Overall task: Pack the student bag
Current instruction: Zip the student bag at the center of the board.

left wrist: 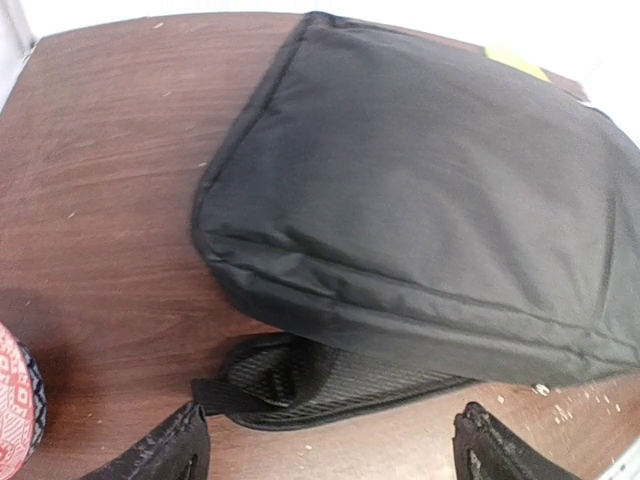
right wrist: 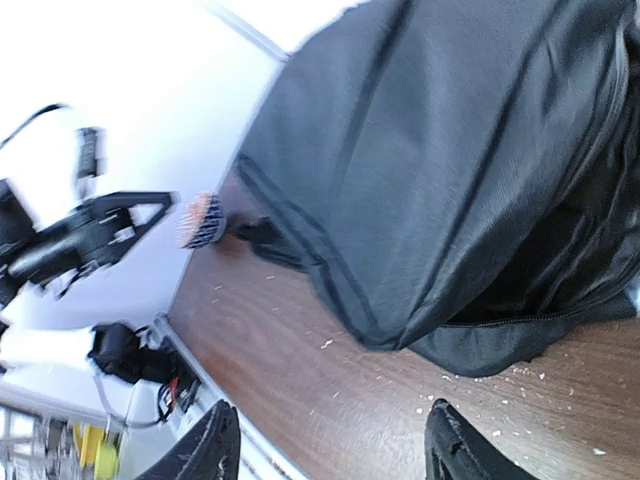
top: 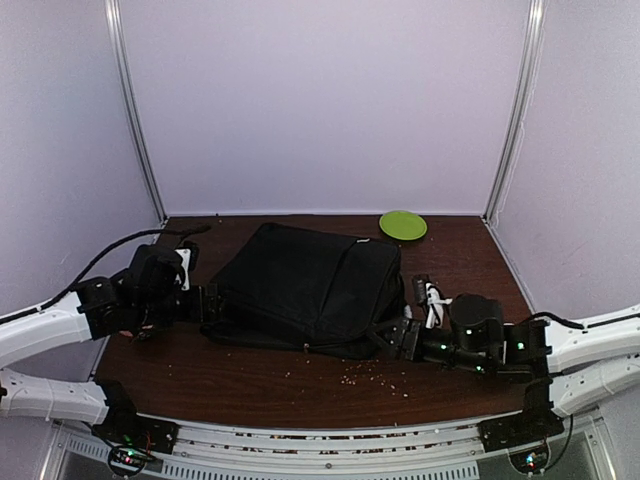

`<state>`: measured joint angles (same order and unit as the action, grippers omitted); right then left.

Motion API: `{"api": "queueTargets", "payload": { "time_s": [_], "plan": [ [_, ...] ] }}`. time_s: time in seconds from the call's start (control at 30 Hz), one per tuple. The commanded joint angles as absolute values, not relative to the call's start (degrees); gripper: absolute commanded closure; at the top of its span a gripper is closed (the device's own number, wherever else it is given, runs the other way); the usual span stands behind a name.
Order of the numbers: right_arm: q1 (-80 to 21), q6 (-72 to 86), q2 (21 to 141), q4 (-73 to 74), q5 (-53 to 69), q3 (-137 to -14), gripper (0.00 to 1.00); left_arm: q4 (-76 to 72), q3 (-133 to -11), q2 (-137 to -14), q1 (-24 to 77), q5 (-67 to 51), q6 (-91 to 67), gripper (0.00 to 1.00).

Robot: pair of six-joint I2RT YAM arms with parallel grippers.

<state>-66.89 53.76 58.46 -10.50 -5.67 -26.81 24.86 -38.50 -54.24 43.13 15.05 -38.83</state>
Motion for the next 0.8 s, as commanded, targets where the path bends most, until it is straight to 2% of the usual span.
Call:
{"api": "queueTargets", "payload": {
  "time_s": [0.0,0.17,0.27,0.4,0.5,0.6,0.77],
  "plan": [
    [-67.39,63.48,67.91,-15.81,-12.45,-31.19,0.37,19.92,-38.52,-52.48,48.27,14.77,-34.14,0.13],
    [-65.32,68.96,74.59,-17.15,-12.23,-34.57,0.38,21.40,-40.60,-54.52,52.71,20.00,-29.61,0.13],
    [-62.91,71.93,76.40,-19.28,-10.11,-34.77,0.42,19.98,-41.42,-56.05,52.90,20.54,-24.48,0.11],
    [-61.25,72.97,76.61,-20.31,-8.27,-35.69,0.57,13.58,-41.25,-58.22,53.00,21.46,-15.42,0.10],
    [-60.23,72.22,75.61,-18.61,-7.42,-37.98,0.73,3.08,-38.65,-59.83,54.36,20.88,-6.74,0.10],
    [-58.33,71.05,74.32,-16.24,-5.65,-39.65,0.87,3.94,-41.58,-62.57,54.62,19.49,-2.10,0.10],
    [-53.04,67.82,71.45,-9.81,-2.77,-41.55,0.99,-0.03,-41.05,-65.88,56.49,17.36,7.49,0.13]
  ]
}}
